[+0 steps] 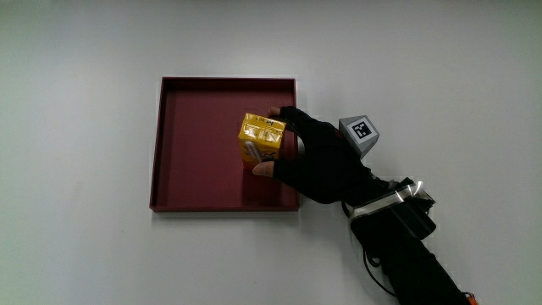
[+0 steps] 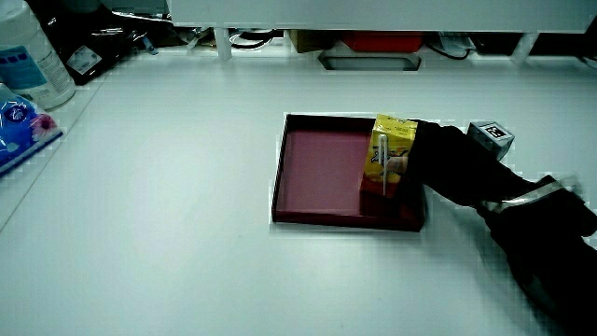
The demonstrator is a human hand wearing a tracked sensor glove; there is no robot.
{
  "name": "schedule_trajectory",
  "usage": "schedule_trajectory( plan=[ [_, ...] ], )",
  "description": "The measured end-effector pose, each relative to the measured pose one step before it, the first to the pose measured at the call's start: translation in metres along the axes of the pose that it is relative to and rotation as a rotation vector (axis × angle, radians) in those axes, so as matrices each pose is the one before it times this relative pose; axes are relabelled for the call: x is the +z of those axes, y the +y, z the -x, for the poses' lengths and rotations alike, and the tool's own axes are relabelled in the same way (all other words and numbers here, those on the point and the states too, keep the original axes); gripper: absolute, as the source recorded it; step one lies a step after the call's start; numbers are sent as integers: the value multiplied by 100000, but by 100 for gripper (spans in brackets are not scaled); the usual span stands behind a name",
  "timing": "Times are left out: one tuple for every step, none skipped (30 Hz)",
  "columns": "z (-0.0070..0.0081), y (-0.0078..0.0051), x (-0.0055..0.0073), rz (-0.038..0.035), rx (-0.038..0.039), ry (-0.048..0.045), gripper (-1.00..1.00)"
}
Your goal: Pick ice redtea
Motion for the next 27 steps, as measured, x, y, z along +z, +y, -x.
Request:
schedule_trajectory(
  plan=[
    [-50, -53, -6, -1764, 158, -329, 48],
    [82, 18, -44, 307, 1018, 501, 52],
    [16, -90, -47, -1741, 228, 334, 56],
    [44, -53, -59, -2032, 737, -1392, 60],
    [70, -21, -69, -61, 150, 223, 64],
    [-202, 38, 18, -78, 468, 413, 68],
    [39, -56, -81, -637, 1353, 450, 72],
    [94, -64, -121, -881, -36, 184, 76],
    [124, -7, -109, 155, 617, -68, 80],
    [123, -73, -132, -464, -727, 1312, 84],
    [-339, 64, 59, -130, 360, 382, 88],
    [-116, 36, -15, 613, 380, 1166, 92],
    [-48, -31, -20, -760, -283, 288, 96],
    [17, 17, -9, 80, 232, 482, 100],
    [-32, 7, -5, -42, 304, 293, 100],
    [-34, 21, 17, -314, 171, -1009, 100],
    [-141, -7, 33, 100, -802, -426, 100],
    [182, -83, -104, -242, 88, 1920, 100],
    [-66, -3, 13, -280, 539, -92, 100],
    [-81, -22, 9, -333, -78, -903, 100],
    [125, -34, -83, -228, 173, 1128, 100],
    [14, -9, -8, -195, 364, -204, 100],
    [-96, -46, 11, -355, -133, 939, 100],
    [-46, -67, 19, 114, 430, 473, 100],
    [29, -106, 46, -156, 57, 438, 100],
    [16, -86, 133, 139, 17, 714, 100],
    [284, -92, 54, 305, 1375, 3509, 100]
  ],
)
